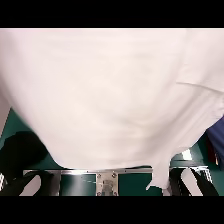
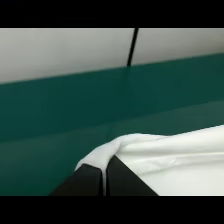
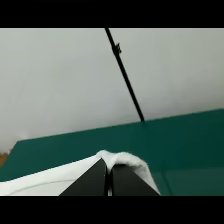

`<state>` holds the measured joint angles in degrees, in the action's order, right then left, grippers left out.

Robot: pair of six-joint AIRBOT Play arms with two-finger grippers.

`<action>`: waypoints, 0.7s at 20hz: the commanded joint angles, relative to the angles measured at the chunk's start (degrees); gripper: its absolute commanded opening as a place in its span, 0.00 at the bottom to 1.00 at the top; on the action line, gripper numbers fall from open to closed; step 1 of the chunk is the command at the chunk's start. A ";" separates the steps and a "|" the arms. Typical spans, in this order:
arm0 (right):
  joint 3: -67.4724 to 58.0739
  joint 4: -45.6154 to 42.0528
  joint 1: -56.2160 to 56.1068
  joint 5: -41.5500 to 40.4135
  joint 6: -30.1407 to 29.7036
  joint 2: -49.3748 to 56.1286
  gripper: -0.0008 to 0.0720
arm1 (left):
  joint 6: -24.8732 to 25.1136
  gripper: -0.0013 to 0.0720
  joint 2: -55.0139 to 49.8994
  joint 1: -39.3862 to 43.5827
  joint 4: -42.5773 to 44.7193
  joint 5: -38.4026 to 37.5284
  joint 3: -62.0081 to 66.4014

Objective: Fold the shirts.

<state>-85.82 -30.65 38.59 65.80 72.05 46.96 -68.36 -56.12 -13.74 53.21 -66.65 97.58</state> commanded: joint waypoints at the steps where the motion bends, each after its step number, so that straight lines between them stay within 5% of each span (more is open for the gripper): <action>1: 16.20 2.03 -8.35 -9.22 -9.79 5.79 0.04 | 5.07 0.05 -9.55 1.20 -9.07 0.92 -11.45; 7: 23.87 3.23 -15.98 -22.34 -12.17 29.03 0.04 | 7.32 0.05 -29.11 9.07 -9.14 14.47 -18.40; 14: 1.16 8.20 -16.00 -19.28 -11.19 54.34 0.04 | 6.93 0.05 -38.27 12.02 -14.84 35.32 -18.18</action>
<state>-75.88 -24.25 22.92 45.06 59.90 92.33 -61.54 -91.37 -2.48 41.67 -40.97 79.53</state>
